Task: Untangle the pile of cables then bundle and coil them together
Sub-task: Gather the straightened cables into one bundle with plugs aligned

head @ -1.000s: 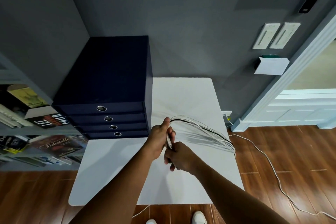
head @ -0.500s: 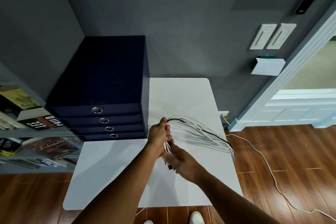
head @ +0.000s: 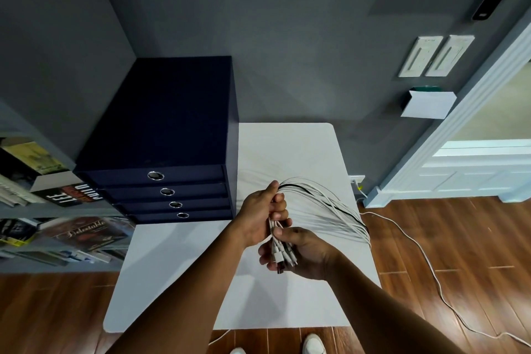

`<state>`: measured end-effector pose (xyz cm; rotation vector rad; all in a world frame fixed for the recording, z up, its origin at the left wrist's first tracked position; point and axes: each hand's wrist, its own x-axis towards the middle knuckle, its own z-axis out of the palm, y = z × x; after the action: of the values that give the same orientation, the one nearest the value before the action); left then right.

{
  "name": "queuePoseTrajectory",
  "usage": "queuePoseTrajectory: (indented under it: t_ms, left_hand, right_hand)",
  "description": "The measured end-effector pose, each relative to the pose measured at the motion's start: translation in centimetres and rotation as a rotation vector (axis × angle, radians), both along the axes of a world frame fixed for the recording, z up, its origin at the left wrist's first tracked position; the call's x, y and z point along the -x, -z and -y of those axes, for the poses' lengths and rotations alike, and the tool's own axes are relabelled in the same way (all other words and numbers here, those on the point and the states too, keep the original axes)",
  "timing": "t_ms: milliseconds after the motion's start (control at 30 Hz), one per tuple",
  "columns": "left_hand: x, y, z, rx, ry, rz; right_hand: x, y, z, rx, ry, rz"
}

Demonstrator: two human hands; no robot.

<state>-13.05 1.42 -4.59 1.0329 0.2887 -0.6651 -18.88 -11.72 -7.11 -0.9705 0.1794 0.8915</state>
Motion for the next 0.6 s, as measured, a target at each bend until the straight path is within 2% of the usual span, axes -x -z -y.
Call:
queuePoseTrajectory:
  t_ms: [133,233,367,467,600]
  left_hand:
    - [-0.2,0.0,-0.4,0.017,0.007,-0.007]
    - [-0.3,0.4,-1.0,-0.045,-0.004,-0.004]
    - [-0.7,0.9,-1.4,-0.153,-0.046,0.03]
    - [-1.3,1.1,-1.5,-0.288,-0.075,0.073]
    - [-1.5,1.1,-0.6,-0.273,-0.185,-0.009]
  right_hand:
    - [-0.1,-0.4,-0.7,-0.024,0.002,-0.051]
    - [-0.2,-0.3,-0.8,-0.033,-0.016,-0.077]
    - [-0.7,-0.3,-0.7,0.124,-0.076,0.037]
    - [-0.6,-0.3,-1.7,0.452,-0.031,0.272]
    - [0.5,1.5,-3.6,1.19,0.003,0.808]
